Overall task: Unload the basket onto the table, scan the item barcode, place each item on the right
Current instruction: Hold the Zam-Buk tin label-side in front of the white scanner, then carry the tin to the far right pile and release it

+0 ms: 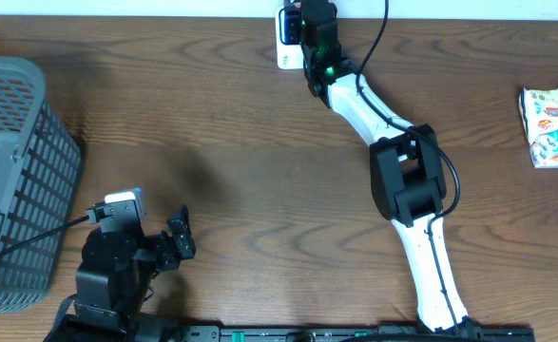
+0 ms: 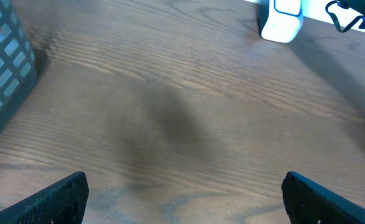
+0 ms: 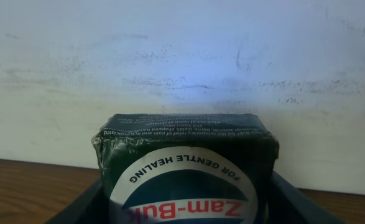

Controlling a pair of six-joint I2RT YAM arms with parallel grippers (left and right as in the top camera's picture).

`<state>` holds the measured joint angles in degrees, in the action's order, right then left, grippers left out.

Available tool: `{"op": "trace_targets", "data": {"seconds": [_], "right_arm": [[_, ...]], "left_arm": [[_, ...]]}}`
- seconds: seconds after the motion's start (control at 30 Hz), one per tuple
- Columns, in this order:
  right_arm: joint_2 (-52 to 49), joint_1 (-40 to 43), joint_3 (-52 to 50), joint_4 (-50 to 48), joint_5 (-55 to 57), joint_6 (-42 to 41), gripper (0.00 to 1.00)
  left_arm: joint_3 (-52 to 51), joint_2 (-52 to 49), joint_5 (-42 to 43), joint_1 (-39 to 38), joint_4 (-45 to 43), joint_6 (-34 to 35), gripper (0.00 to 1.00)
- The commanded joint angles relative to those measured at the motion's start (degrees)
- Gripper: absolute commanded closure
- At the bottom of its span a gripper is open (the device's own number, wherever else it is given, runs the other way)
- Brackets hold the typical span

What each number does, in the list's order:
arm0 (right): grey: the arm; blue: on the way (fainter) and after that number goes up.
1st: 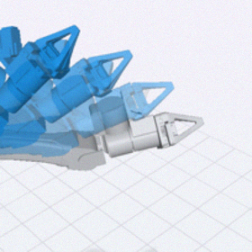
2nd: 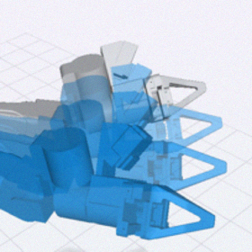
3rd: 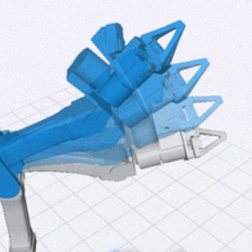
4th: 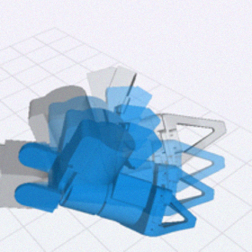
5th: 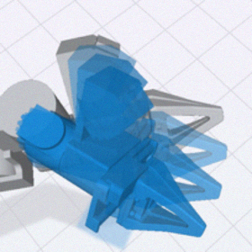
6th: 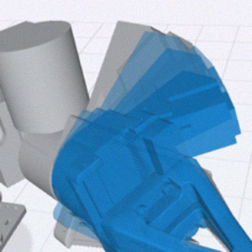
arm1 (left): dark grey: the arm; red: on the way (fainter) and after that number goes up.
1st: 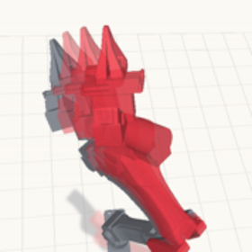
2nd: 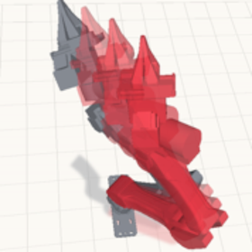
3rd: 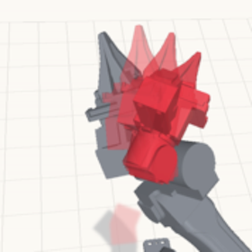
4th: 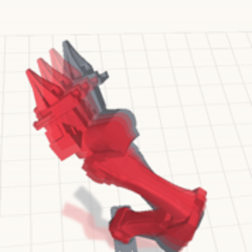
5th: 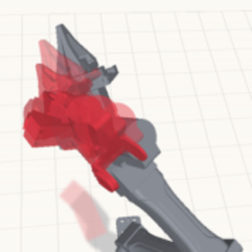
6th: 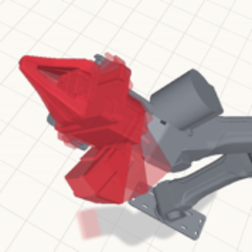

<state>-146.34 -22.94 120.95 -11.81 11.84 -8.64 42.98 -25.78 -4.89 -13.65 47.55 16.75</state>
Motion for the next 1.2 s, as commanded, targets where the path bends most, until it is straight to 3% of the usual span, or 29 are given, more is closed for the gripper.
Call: {"op": "trace_targets", "data": {"seconds": [0.0,0.27,0.63,0.97,1.17], "right_arm": [[0.00,-0.04,0.98,0.31,0.72,0.61,0.52],[4.02,-0.24,0.98,7.72,0.74,0.55,0.50],[18.49,5.40,0.98,32.74,0.72,-2.05,0.47],[25.51,18.23,0.98,61.75,0.76,-2.03,0.48],[24.44,29.00,0.92,70.16,1.36,-2.03,0.50]], "left_arm": [[-0.02,0.09,-0.74,0.02,-0.09,0.28,0.02],[-0.02,0.09,-0.74,0.02,-0.09,0.28,0.02],[-0.02,0.09,-0.74,0.00,-0.09,0.28,0.02],[-0.02,0.09,-0.74,0.02,-0.09,0.28,0.02],[-0.02,0.09,-0.74,0.02,-0.09,0.28,0.02]]}}
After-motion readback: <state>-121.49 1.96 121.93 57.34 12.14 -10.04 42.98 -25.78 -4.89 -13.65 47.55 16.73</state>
